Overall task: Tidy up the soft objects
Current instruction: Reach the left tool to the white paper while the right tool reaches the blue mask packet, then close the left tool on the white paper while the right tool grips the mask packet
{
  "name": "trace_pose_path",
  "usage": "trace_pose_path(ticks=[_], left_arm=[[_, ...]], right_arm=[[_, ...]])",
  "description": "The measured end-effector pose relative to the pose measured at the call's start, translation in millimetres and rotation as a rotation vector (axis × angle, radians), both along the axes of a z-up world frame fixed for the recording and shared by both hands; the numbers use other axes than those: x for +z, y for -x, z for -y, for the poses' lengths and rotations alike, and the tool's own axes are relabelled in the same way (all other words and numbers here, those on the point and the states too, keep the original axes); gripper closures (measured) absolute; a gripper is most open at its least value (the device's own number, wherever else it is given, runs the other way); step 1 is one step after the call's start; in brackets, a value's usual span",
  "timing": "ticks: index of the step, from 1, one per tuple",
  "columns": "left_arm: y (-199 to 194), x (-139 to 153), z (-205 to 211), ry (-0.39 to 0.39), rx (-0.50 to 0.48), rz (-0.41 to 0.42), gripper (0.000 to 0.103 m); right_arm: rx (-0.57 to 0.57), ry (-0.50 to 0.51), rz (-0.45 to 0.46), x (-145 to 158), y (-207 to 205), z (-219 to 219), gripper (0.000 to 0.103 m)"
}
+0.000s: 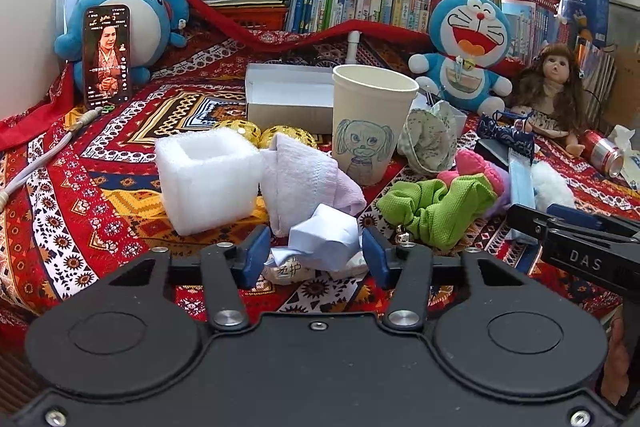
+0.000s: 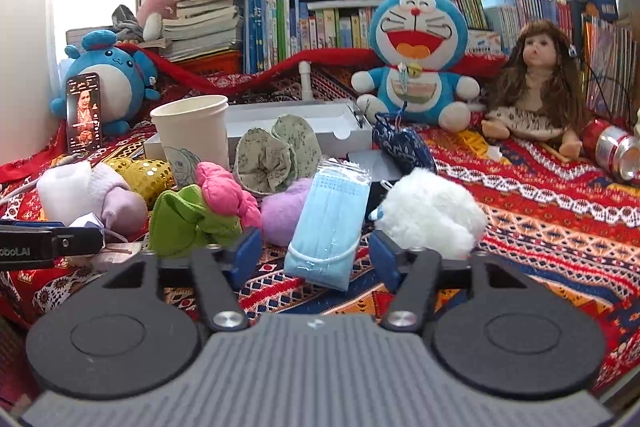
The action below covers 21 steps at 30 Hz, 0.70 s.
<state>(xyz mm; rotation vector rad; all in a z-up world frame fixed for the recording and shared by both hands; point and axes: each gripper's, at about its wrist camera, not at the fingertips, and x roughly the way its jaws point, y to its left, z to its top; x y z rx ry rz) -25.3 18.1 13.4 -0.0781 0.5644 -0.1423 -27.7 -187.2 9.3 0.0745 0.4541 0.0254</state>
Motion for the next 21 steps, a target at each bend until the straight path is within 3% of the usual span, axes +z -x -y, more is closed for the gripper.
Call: trace_pose_path(ticks=[11, 13, 21], left_arm=[[-3, 1, 0, 0.012, -0.031, 0.003, 0.056], [-2, 2, 1, 0.019, -0.044, 0.007, 0.058], [7, 5, 11, 0.024, -0.114, 0.036, 0.065]], right_arm=[[-0.033, -0.036, -0.051, -4, -20, 3, 0.047], [-0.038, -0.045, -0.047, -3, -20, 3, 0.055], [0.005, -0.027, -0.002, 3, -8, -6, 0.056]])
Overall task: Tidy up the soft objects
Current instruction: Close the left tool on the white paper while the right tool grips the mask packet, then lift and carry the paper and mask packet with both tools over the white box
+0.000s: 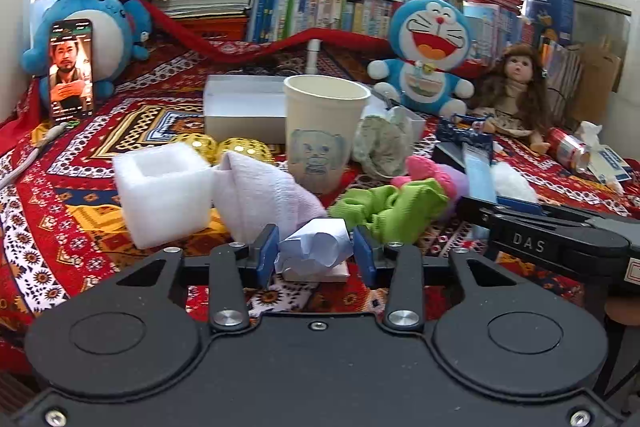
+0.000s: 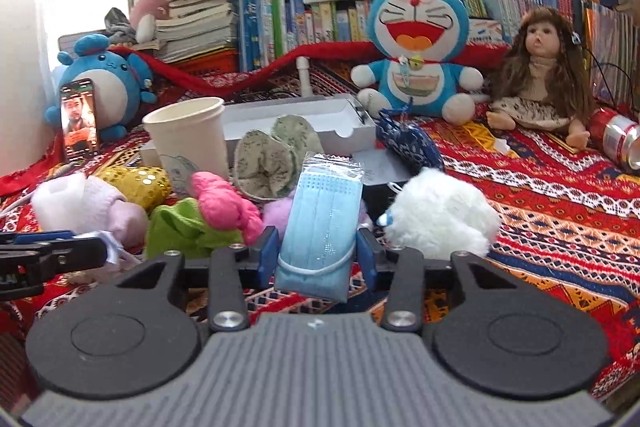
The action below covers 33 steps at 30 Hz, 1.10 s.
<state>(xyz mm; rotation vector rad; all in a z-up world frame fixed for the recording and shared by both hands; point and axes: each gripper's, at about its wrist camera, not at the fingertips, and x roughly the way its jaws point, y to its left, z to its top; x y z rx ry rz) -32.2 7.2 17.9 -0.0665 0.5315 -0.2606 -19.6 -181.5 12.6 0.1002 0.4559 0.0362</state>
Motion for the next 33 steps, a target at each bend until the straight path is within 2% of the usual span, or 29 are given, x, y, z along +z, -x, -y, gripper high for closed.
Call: trace_pose_path(ticks=[4, 13, 17, 29, 33], left_arm=[[1, -1, 4, -0.014, -0.021, -0.008, 0.064], [-3, -8, 8, -0.026, -0.047, -0.044, 0.055], [-4, -11, 13, -0.045, -0.067, -0.048, 0.046], [-5, -12, 20, -0.045, -0.115, -0.028, 0.048], [-3, -17, 22, -0.06, -0.127, -0.042, 0.058]], right_arm=[[0.017, 0.002, 0.021, 4, 3, -3, 0.056], [0.019, -0.007, 0.014, 2, 5, -3, 0.055], [0.015, -0.008, 0.012, 1, 6, -2, 0.054], [0.014, -0.005, 0.001, 0, 5, -2, 0.054], [0.011, -0.007, -0.004, -1, 5, -2, 0.054]])
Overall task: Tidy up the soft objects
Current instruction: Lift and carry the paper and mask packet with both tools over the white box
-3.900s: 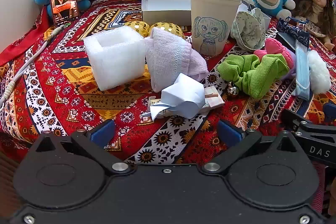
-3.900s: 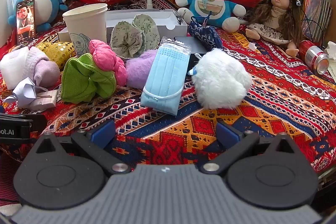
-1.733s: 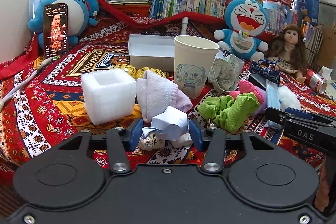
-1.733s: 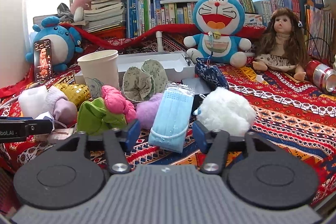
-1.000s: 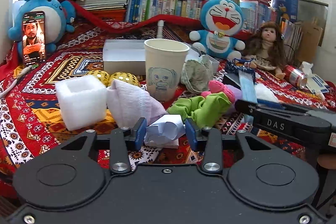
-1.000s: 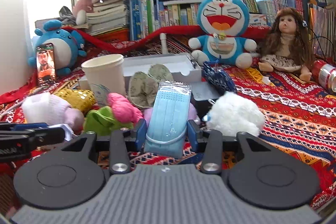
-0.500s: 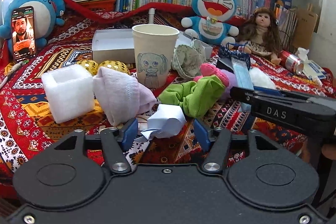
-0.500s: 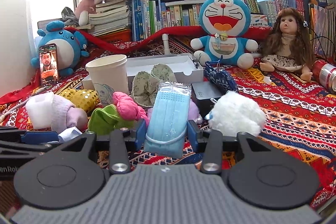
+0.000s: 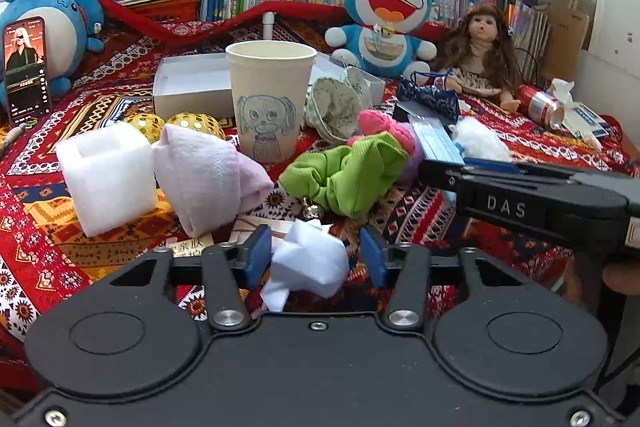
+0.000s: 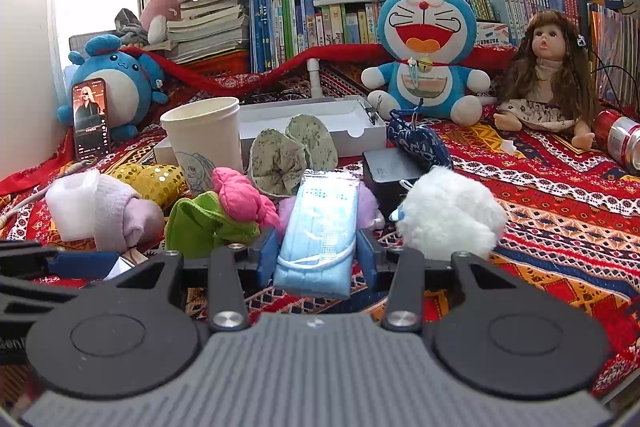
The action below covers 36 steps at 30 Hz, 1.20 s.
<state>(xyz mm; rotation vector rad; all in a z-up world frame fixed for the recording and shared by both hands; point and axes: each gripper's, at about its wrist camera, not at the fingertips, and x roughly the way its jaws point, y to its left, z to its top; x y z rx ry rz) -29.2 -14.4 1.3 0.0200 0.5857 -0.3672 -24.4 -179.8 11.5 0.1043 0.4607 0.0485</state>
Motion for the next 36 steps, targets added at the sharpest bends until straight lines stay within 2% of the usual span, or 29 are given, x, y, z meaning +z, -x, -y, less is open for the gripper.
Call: trace_pose_path(ticks=[5, 13, 21, 26, 31, 36], left_arm=[[3, 1, 0, -0.002, 0.001, 0.006, 0.067], [7, 14, -1, 0.003, 0.011, 0.069, 0.067], [0, 41, -12, 0.057, 0.03, 0.138, 0.067], [-9, 60, -21, 0.085, 0.045, 0.189, 0.067], [-31, 73, -27, 0.124, 0.07, 0.193, 0.067], [-50, 91, -31, 0.154, 0.087, 0.235, 0.067]], right_arm=[[-0.002, -0.001, -0.001, 0, 0, 0, 0.054], [-0.02, 0.006, 0.036, 5, 3, 1, 0.056], [-0.034, 0.014, 0.076, 14, 2, 5, 0.056], [-0.033, 0.026, 0.111, 21, 3, 7, 0.056], [-0.035, 0.022, 0.147, 32, -5, 12, 0.056], [-0.028, 0.039, 0.193, 48, -17, 18, 0.056]])
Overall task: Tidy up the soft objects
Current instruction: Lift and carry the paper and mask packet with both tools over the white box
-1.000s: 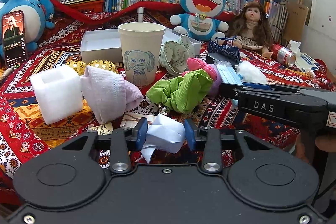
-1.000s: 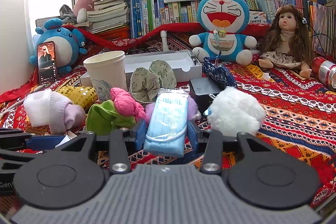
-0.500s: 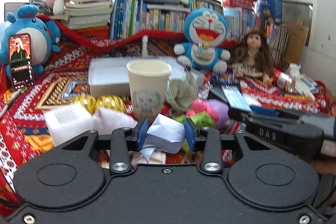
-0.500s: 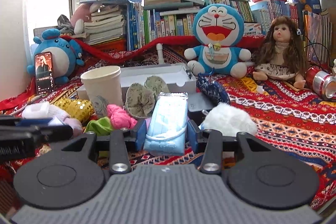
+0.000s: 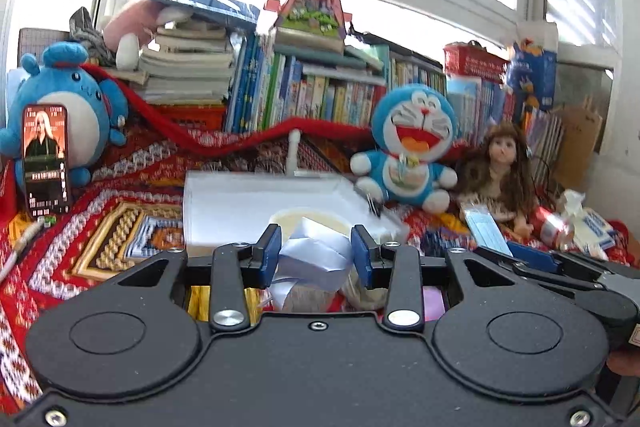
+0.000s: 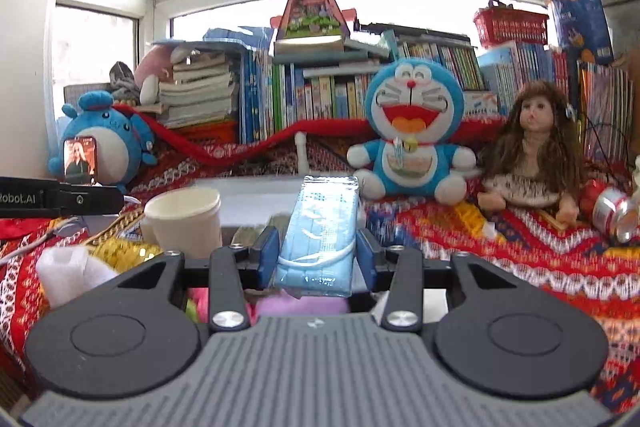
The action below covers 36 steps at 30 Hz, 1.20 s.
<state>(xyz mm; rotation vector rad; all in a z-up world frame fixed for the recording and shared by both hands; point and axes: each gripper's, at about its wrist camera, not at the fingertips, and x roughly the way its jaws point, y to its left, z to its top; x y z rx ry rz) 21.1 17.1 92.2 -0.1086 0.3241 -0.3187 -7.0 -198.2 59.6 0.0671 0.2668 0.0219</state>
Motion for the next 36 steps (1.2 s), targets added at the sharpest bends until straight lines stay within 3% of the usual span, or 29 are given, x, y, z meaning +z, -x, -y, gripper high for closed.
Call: trace_pose_path(ticks=[10, 19, 26, 30, 36], left_arm=[[-64, 40, -17, 0.06, 0.019, -0.032, 0.067], [-161, 38, -21, 0.116, 0.002, -0.245, 0.067], [-234, 16, -21, 0.131, 0.036, -0.41, 0.067], [-269, -3, -16, 0.093, 0.051, -0.493, 0.067], [-301, -25, -11, 0.083, 0.092, -0.557, 0.067]], right_arm=[[0.09, -0.079, -0.014, 37, -52, 20, 0.056], [0.159, -0.137, -0.128, 57, -129, 36, 0.056], [0.173, -0.129, -0.269, 41, -189, 34, 0.056], [0.185, -0.121, -0.351, 24, -216, 28, 0.055], [0.169, -0.109, -0.439, 1, -244, 18, 0.055]])
